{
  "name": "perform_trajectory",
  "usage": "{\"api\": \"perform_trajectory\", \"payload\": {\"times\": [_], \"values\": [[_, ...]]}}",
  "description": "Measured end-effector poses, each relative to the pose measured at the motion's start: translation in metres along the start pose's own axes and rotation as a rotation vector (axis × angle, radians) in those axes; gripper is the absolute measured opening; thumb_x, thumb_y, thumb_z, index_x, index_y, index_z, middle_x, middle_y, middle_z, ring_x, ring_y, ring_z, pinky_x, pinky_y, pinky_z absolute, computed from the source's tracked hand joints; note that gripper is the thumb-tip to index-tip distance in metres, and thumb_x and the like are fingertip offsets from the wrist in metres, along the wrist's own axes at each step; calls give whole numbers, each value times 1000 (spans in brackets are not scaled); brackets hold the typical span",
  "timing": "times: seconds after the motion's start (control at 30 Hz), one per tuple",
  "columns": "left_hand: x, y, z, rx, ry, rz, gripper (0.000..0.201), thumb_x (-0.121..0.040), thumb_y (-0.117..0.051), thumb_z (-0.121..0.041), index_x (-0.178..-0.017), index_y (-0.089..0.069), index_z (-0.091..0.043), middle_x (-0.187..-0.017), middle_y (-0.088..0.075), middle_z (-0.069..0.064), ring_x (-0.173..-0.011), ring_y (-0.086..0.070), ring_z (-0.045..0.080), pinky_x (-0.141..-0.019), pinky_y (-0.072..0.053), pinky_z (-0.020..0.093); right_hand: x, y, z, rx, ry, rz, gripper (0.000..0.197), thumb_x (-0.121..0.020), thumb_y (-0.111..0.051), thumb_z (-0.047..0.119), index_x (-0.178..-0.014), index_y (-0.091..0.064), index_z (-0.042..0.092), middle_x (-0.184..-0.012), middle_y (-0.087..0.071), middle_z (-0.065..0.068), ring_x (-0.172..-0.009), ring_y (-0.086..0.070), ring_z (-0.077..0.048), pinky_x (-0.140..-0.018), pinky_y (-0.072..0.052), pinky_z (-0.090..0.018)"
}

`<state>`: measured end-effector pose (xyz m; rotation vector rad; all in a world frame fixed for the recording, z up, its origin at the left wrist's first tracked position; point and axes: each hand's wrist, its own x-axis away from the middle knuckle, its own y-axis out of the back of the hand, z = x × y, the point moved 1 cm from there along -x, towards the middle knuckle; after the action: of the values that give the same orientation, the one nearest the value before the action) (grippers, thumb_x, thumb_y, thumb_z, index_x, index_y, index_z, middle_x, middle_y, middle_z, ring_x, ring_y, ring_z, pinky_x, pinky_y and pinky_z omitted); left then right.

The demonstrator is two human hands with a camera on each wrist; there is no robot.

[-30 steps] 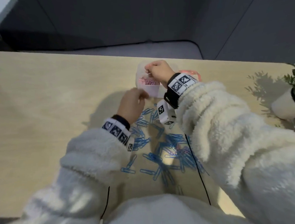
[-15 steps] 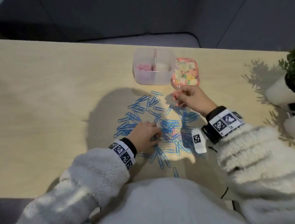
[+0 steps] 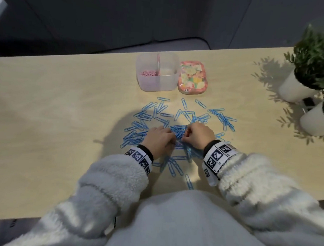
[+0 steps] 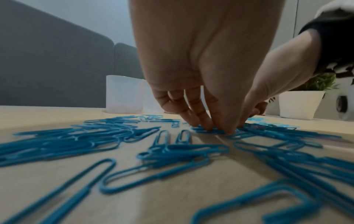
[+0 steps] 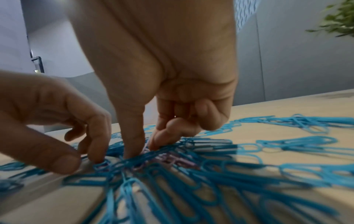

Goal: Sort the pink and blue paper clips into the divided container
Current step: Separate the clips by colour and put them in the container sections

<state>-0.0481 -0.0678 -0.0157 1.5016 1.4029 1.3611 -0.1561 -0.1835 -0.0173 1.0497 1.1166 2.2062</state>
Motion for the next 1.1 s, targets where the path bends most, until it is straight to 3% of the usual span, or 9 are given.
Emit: {"api": "perform_trajectory", "payload": {"times": [0.1,0.23,0.43,0.57,0.67,0.8,0.9,1.0,1.1], "values": [[5,-2,6,-7,39,10,20,-91,-48,-26,-105,-60,-19,-110,-59,4,-104,-52,27,-82,-35,35,-2,-6,-1,-98,13,39,16,-75,-67,20,-64,-55,20,-81,-65,-4,-83,-62,-25,-69,-42,-27],[15,-1,21,38,88,-30,19,-91,-47,-17,-104,-60,-16,-109,-59,5,-104,-50,27,-84,-35,34,1,2,-9,-335,67,22,30,-76,-69,12,-56,-50,22,-66,-58,-2,-67,-55,-19,-65,-42,-27],[13,4,18,65,102,-62,19,-89,-52,-25,-104,-60,-18,-107,-59,3,-105,-50,25,-87,-35,34,12,21,-28,-923,-78,49,21,-83,-58,-9,-71,-55,8,-45,-58,-2,-34,-51,-7,-38,-44,-18],[-3,1,-6,47,6,-18,22,-91,-48,-26,-107,-61,-20,-110,-60,3,-106,-51,25,-86,-36,34,16,31,-36,-1102,-205,55,29,-90,-35,-8,-73,-54,6,-61,-48,-9,-34,-49,-8,-38,-45,-18],[-9,-2,-11,17,6,7,22,-92,-47,-26,-107,-60,-17,-111,-59,5,-106,-52,26,-85,-36,34,16,28,-41,-976,-228,29,23,-88,-41,0,-72,-57,4,-60,-46,-7,-37,-43,-10,-37,-34,-16],[-11,-6,-11,2,21,33,22,-93,-46,-23,-109,-57,-13,-114,-56,7,-107,-51,27,-87,-38,35,15,11,-37,-412,-70,-10,20,-77,-66,27,-62,-63,15,-63,-64,-2,-63,-60,-19,-69,-54,-36],[-8,-4,-10,62,23,-3,19,-93,-43,-18,-105,-56,-12,-110,-59,7,-104,-53,27,-86,-40,36,18,5,-25,-37,-69,-67,35,-70,-68,50,-61,-57,19,-71,-67,-2,-72,-61,-25,-66,-43,-28],[1,3,1,342,91,-67,23,-92,-44,-10,-111,-57,-8,-98,-61,7,-93,-53,23,-84,-41,33,18,2,-18,10,-47,-63,23,-74,-70,38,-65,-57,20,-77,-67,-4,-80,-62,-27,-65,-40,-27],[7,5,17,579,187,-24,25,-92,-41,-5,-109,-58,-9,-92,-53,5,-85,-48,19,-76,-37,28,13,6,-27,-237,-81,-4,23,-76,-67,21,-56,-56,17,-60,-59,-1,-68,-58,-24,-59,-43,-27]]}}
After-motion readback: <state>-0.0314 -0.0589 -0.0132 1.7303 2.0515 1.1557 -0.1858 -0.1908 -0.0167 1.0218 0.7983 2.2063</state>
